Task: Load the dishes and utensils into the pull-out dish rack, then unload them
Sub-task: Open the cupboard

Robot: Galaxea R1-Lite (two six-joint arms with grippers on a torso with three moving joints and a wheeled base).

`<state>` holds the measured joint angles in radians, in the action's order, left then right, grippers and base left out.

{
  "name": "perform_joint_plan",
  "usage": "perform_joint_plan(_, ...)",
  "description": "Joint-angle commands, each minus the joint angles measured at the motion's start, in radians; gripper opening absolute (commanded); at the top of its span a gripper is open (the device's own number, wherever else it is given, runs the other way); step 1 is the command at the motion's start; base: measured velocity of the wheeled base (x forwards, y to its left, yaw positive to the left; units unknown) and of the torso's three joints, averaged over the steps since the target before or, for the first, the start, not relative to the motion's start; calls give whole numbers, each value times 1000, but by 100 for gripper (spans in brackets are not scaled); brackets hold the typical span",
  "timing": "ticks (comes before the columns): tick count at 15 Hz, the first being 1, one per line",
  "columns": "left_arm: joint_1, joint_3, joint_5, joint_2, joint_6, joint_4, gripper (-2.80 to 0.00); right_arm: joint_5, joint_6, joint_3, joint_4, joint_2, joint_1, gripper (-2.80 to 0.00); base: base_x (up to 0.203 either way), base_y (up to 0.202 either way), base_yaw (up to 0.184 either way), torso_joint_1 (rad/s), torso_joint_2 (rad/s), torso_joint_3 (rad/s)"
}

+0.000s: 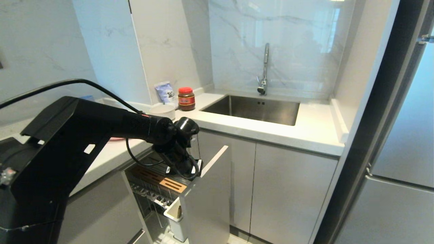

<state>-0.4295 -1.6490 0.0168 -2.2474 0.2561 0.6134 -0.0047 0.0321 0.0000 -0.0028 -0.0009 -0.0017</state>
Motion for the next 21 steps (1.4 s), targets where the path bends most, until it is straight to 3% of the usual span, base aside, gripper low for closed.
perform_joint_plan(1,-18,10,3,2,7,3,-280,0,0,1,0,-2,0,-280,0,0,0,0,0,0)
perform_joint_plan(4,-46,12,10,4,40,3,-280,0,0,1,0,-3,0,-280,0,0,0,0,0,0)
perform_joint_plan(8,-57,20,168,33,72,3,-280,0,0,0,0,-2,0,-280,0,0,0,0,0,0)
perform_joint_plan(13,-100,37,184,32,94,2,-280,0,0,2,0,-2,0,-280,0,0,0,0,0,0)
perform_joint_plan(21,-144,54,263,43,129,0,-280,0,0,0,0,-2,0,-280,0,0,0,0,0,0)
